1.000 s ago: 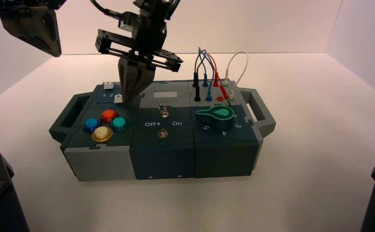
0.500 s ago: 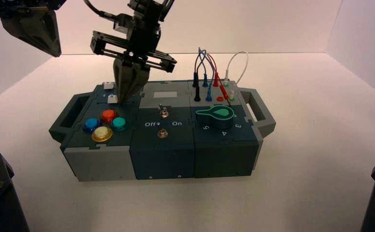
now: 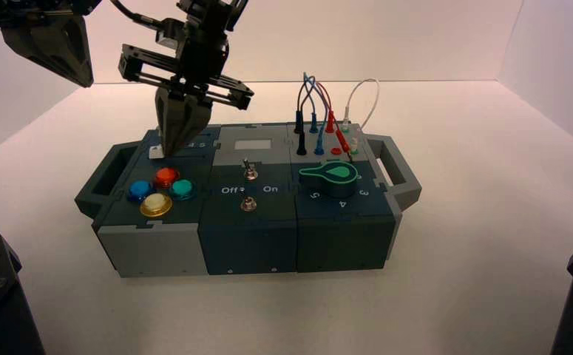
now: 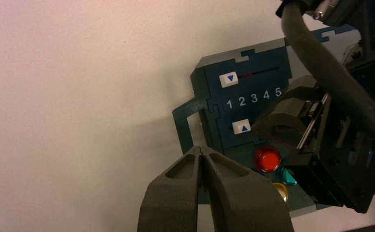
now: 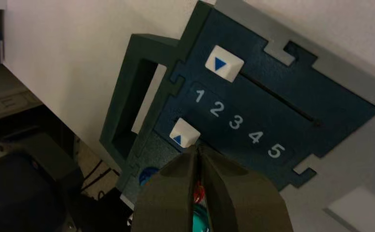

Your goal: Move the bottom slider to position 1.

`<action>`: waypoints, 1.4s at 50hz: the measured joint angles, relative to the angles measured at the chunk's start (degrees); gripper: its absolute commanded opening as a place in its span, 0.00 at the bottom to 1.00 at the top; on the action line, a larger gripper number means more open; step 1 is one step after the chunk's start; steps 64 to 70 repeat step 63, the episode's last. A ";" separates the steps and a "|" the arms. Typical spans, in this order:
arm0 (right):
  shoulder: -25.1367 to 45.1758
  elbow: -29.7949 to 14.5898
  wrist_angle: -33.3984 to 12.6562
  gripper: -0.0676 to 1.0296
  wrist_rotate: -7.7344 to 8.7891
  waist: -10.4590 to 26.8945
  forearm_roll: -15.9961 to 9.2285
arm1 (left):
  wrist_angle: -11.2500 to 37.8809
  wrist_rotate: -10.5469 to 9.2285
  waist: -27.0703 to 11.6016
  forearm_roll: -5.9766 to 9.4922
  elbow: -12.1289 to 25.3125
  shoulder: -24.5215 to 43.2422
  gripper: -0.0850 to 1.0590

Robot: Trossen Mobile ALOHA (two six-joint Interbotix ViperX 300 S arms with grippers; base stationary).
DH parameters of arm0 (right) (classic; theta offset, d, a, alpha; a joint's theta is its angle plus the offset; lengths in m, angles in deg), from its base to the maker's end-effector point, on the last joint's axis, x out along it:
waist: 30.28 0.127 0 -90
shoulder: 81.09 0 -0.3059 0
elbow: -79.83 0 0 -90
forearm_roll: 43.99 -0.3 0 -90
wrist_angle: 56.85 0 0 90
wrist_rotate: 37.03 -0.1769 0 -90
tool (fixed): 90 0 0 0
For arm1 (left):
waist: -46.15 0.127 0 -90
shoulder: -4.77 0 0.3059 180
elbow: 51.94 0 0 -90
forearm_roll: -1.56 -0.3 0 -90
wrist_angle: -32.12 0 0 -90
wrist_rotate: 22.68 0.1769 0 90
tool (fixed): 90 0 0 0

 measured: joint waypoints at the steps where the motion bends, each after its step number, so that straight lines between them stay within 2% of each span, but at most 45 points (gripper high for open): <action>1: 0.18 -0.09 0.00 0.04 0.09 0.00 -0.09 | -0.09 -0.09 0.00 0.00 0.00 0.00 0.05; 19: 0.79 -0.70 -0.09 0.04 0.00 0.18 0.00 | 0.00 -0.09 0.00 0.00 0.00 0.09 0.05; 37: -5.27 4.83 -0.18 0.04 0.00 -0.70 1.58 | -0.18 -0.09 0.00 0.00 0.00 0.09 0.05; 47: -9.84 8.44 -0.09 0.04 -0.79 -1.93 4.39 | -0.53 -0.18 0.00 0.09 -0.09 0.09 0.05; 53: -12.57 10.63 -0.18 0.04 -0.97 -2.64 5.10 | -0.62 -0.26 -0.09 0.09 0.00 0.09 0.05; 62: -15.56 13.54 0.26 0.04 -0.97 -3.69 5.36 | -0.79 -0.26 -0.09 0.18 0.00 0.09 0.05; 70: -15.56 13.54 0.26 0.04 -0.97 -3.69 5.36 | -0.79 -0.26 -0.09 0.18 0.00 0.09 0.05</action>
